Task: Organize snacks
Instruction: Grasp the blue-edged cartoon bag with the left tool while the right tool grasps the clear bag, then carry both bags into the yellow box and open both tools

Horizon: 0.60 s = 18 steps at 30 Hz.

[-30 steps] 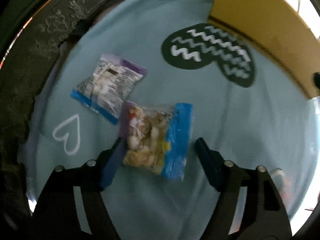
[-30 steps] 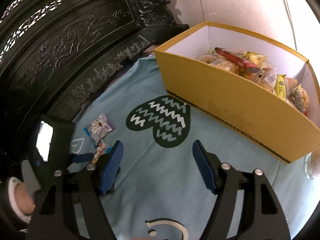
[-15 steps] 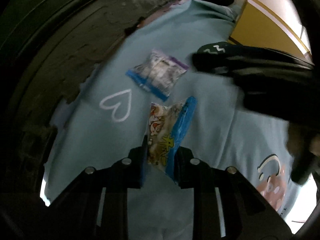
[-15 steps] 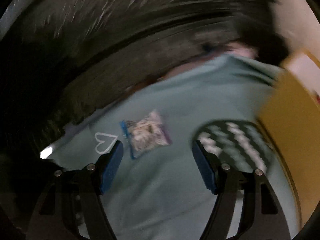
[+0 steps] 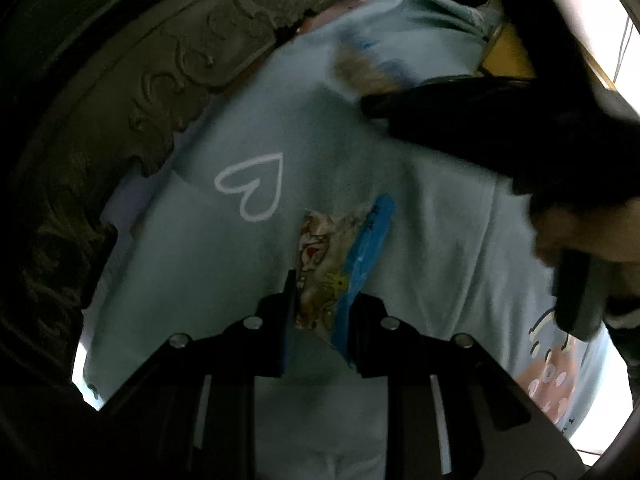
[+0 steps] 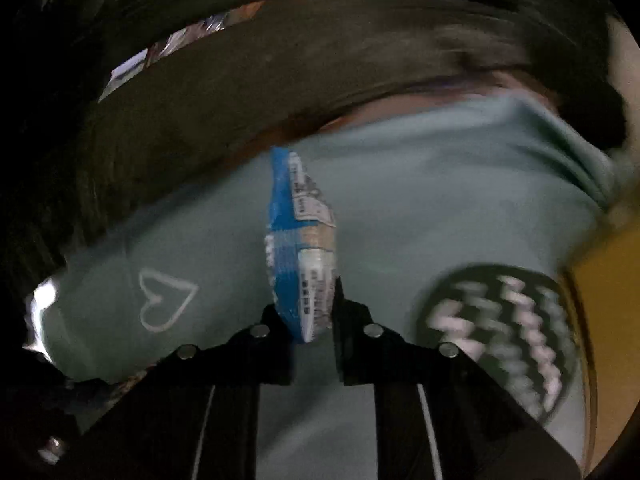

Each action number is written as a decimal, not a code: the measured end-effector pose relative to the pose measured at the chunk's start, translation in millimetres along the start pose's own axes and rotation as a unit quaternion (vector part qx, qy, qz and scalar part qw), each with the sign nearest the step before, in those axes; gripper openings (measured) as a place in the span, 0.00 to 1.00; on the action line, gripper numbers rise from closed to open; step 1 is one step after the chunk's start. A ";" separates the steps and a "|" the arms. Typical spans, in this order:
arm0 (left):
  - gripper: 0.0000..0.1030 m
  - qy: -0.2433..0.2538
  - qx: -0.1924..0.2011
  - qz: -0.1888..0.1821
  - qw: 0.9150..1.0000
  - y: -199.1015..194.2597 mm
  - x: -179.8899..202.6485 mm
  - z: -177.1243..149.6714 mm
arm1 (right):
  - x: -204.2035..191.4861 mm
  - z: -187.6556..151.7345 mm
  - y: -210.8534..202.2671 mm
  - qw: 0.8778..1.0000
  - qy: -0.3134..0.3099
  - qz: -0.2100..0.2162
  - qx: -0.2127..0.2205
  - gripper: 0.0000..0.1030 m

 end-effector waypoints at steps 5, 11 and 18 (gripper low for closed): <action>0.21 0.014 0.019 -0.006 1.000 -14.5 16.4 10.3 | 40.3 -10.5 -68.0 0.997 0.066 -0.006 0.043 0.13; 0.21 0.041 0.043 -0.029 0.998 -30.3 56.4 29.8 | 80.7 -52.0 -142.7 0.988 0.132 -0.031 0.075 0.13; 0.22 0.083 0.092 -0.075 0.989 -59.3 137.0 82.6 | 118.5 -77.0 -215.6 0.969 0.193 -0.069 0.134 0.13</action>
Point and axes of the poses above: each gripper's, at about its wrist camera, not at the fingertips, and y roughly the way its jaws point, x to its right, z to its top, the point moved 6 cm from there along y, roughly the way its jaws point, and after that the axes turned 9 degrees about x, right-handed, at the moved point
